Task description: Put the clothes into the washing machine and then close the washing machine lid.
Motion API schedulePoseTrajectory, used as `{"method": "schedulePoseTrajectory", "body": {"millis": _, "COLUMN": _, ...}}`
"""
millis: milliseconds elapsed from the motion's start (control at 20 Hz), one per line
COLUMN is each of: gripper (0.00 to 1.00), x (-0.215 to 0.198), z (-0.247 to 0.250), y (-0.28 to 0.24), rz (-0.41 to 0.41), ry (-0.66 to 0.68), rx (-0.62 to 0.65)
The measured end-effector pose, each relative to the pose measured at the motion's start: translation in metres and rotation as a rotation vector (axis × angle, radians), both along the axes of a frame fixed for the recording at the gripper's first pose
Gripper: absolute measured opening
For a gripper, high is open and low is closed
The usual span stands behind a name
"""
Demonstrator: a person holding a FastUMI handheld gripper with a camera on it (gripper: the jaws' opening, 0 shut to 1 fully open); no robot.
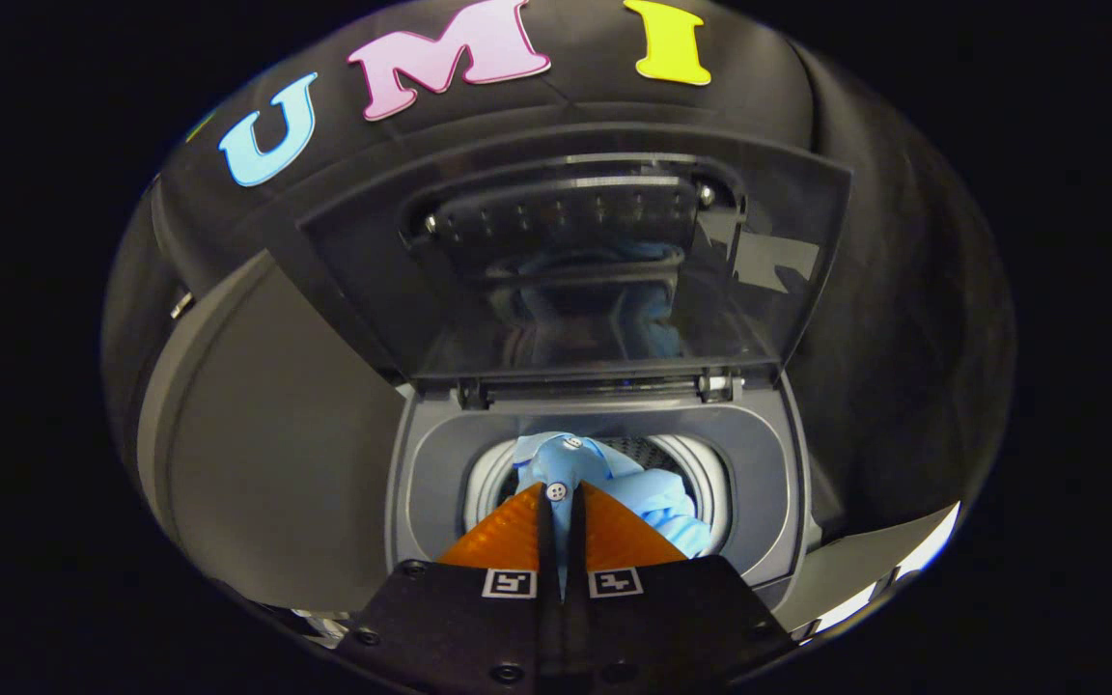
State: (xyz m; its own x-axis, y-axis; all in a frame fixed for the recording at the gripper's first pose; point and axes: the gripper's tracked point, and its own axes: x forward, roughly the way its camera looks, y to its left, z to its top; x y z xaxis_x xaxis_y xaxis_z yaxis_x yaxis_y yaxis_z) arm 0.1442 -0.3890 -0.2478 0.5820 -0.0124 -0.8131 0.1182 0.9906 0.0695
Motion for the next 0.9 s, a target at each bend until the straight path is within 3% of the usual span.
{"method": "schedulePoseTrajectory", "body": {"millis": 500, "gripper": 0.05, "x": -0.015, "z": -0.093, "y": -0.017, "rz": -0.058, "ry": 0.12, "rx": -0.039}}
{"method": "schedulePoseTrajectory", "body": {"millis": 900, "gripper": 0.05, "x": -0.016, "z": -0.118, "y": -0.022, "rz": -0.067, "ry": 0.156, "rx": -0.058}}
